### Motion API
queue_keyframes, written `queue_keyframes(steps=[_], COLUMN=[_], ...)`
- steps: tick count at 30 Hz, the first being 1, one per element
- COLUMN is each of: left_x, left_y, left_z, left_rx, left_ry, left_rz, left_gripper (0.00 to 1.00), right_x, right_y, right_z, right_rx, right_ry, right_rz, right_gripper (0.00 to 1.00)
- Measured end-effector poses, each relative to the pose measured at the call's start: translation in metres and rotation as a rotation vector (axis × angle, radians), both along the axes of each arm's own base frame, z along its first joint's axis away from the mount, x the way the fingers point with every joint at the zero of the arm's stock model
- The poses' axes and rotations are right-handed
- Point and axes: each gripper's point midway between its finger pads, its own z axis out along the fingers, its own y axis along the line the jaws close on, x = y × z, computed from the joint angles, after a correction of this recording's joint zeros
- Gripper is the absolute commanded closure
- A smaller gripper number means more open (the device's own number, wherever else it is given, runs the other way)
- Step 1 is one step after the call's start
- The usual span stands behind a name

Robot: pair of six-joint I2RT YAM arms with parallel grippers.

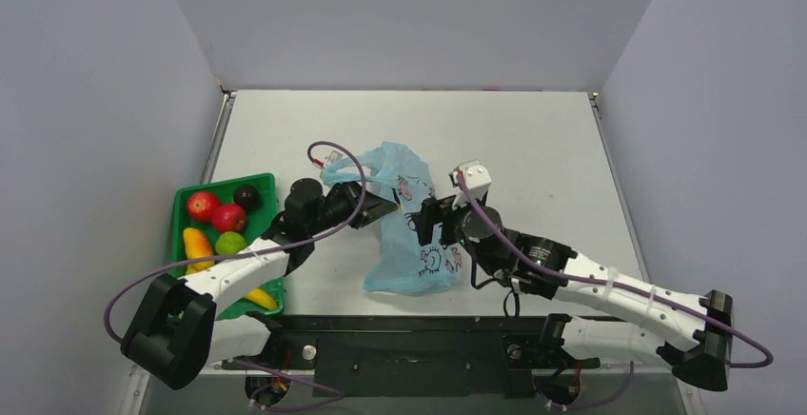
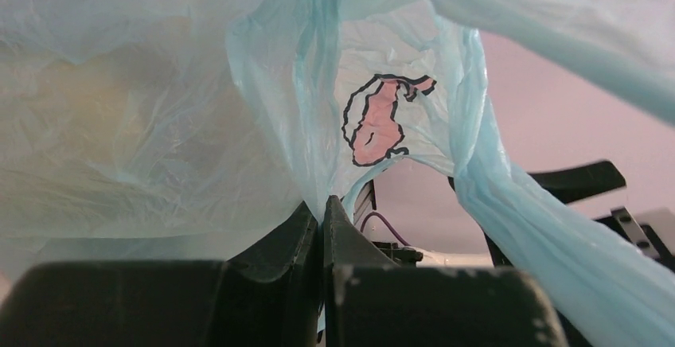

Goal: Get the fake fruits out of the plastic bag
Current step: Adjust the plastic bag at the center of the board.

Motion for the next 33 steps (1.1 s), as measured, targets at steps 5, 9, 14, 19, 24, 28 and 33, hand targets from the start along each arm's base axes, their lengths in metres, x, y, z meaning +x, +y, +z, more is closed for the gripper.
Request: queue_keyframes(steps=[5, 9, 14, 19, 24, 28, 33], left_x=[-0.003, -0.005, -0.011, -0.017, -0.024, -0.031, -0.044], left_y=[0.001, 0.003, 0.007, 0.011, 0.026, 0.043, 0.066], left_z=[-0.001, -0.001, -0.005, -0.006, -0.014, -0.024, -0.039], left_rx=[-0.001, -0.002, -0.001, 0.006, 0.033, 0.062, 0.085], left_ry=[0.002, 0.000, 0.002, 0.002, 0.002, 0.009, 0.016], left_rz=[0.000, 0.001, 0.002, 0.004, 0.026, 0.058, 0.098], left_gripper=[1.00, 1.00, 1.00, 1.00, 1.00, 1.00, 1.00], right_x=[0.022, 0.021, 0.032, 0.046, 0.064, 0.085, 0.112], right_y=[0.013, 0.027, 0.022, 0.003, -0.019, -0.046, -0.088], right_z=[-0.027, -0.063, -0.098, -0.116, -0.106, -0.096, -0.076], right_rx=[0.008, -0.054, -0.158, -0.283, -0.351, -0.365, -0.352], right_ry=[0.135, 0.224, 0.274, 0.252, 0.196, 0.178, 0.164], right_rz=[-0.042, -0.029, -0.101, -0.201, -0.295, -0.386, -0.514], right_gripper=[0.22, 0.32, 0.49, 0.84, 1.00, 1.00, 1.00])
